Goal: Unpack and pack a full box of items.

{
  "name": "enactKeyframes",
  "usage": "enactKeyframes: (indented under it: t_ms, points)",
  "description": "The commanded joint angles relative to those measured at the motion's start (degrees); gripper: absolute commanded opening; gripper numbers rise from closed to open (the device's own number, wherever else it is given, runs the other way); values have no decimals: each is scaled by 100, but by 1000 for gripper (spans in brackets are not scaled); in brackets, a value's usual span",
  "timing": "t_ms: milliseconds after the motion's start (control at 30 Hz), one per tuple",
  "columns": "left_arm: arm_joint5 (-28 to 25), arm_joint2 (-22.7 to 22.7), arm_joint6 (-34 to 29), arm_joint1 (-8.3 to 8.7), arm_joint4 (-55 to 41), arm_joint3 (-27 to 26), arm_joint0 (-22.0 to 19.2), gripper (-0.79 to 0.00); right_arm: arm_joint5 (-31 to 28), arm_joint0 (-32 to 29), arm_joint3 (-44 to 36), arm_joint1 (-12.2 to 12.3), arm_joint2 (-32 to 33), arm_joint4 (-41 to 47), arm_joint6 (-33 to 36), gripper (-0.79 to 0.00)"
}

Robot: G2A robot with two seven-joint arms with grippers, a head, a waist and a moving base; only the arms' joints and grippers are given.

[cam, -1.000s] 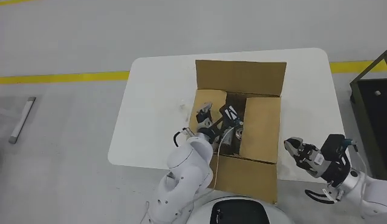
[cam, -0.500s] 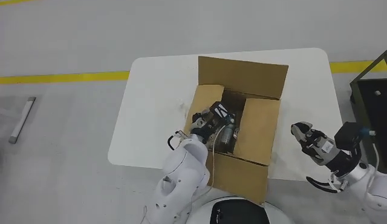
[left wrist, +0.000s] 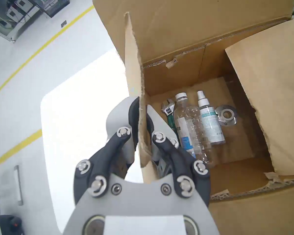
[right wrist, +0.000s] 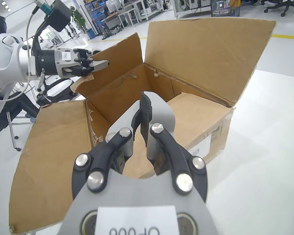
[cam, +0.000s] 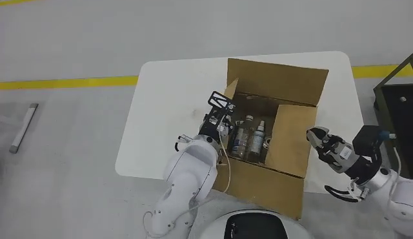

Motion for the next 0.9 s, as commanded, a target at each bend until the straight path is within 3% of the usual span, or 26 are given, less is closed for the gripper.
enactKeyframes:
  t_ms: [0,367,667,867]
  points:
    - [-68,-25,17,13,166,34,-22,0,-7,59,25,7,-65,-51,134,-785]
    - [-842,-377,351,176,2137,57,-287,0,165,131,86,12,-167,-142,138,-785]
    - [-1074,-542,569,253,3017,151,-150,0,1592,-185,191,-92,288,-82,-1120,-785]
    - [-1062,-587,685,269,3272,223,-32,0,2062,-424,442,-137,425,137,-1116,-785]
